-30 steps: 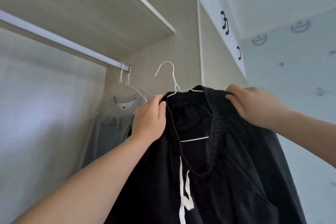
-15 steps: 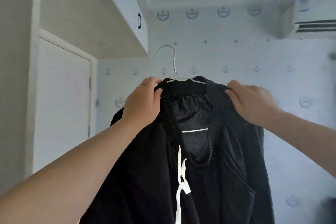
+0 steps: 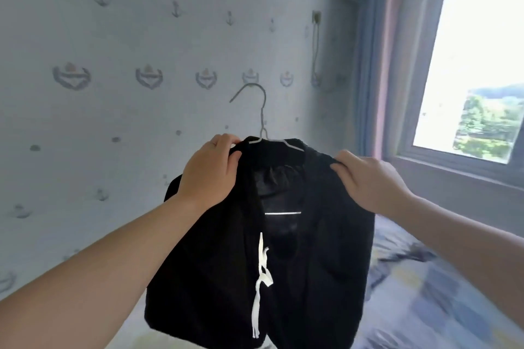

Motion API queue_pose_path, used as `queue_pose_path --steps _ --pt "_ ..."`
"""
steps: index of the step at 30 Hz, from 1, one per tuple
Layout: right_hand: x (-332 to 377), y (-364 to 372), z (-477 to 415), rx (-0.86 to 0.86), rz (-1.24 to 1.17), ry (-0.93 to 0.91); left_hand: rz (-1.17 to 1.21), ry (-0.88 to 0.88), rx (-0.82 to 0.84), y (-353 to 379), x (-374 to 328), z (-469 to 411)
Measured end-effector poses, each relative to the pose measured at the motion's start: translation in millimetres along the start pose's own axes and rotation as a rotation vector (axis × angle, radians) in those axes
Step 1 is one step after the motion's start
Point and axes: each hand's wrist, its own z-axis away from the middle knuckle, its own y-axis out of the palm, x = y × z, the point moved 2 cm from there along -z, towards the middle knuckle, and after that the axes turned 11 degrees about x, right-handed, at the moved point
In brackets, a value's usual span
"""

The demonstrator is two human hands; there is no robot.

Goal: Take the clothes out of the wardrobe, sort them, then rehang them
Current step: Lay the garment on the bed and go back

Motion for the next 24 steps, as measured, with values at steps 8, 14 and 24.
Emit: queue_pose_path --steps 8,14,24 --pt "-102 71 116 0.224 0.05 0.358 0.263 0.097 0.326 211 -42 -13" --pt "-142 136 203 0.416 0.003 0.661 0.452 0.146 0.647 354 -67 9" --pt "-149 218 318 0.603 -0.11 1.206 0.574 0.323 1.085 504 -103 60"
